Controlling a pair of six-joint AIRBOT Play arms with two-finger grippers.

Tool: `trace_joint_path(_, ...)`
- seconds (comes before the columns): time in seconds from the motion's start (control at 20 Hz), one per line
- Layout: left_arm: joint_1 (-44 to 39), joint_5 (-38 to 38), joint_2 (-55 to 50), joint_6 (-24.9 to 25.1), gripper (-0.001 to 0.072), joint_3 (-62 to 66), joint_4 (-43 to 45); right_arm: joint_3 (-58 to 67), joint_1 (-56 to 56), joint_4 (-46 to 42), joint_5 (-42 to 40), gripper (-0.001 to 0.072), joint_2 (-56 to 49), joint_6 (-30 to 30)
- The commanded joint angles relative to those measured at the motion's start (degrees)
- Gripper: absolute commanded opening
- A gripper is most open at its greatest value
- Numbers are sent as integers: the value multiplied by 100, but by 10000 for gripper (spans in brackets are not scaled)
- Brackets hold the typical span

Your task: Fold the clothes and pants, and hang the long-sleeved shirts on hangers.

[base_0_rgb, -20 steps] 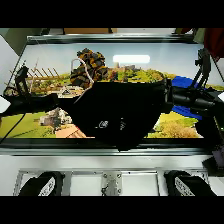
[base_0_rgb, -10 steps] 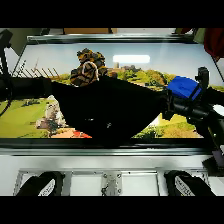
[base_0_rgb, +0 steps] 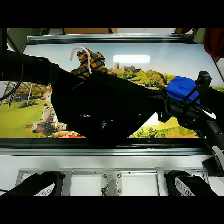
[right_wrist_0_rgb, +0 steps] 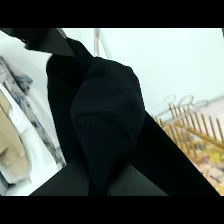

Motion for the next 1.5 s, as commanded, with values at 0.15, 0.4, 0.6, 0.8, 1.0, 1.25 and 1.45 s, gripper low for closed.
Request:
trace_joint_path(0.15,-195,-103,-157,-201,19,-385,229,-9,520,560,83,13,-15,-195)
trace_joint_path(0.4,-621,505,17,-201,20,-354,-76,-7,682,710,-76,14,-15,-192)
trace_joint_path(0.6,-929,358,20,-190,20,-15,-72,-7,684,931,-345,14,-15,-195)
trace_joint_path(0.8,-809,-83,28,-175,78,136,-52,-7,684,981,-348,13,-15,-192)
trace_joint_path(1.0,-745,-107,68,-179,505,127,-52,-7,684,984,-345,14,-15,-192)
trace_joint_path(1.25,-745,750,494,-184,504,127,-35,-7,684,984,-345,14,-15,-192)
trace_joint_path(1.45,-743,855,763,-221,500,125,350,-7,682,1246,-341,14,-15,-127)
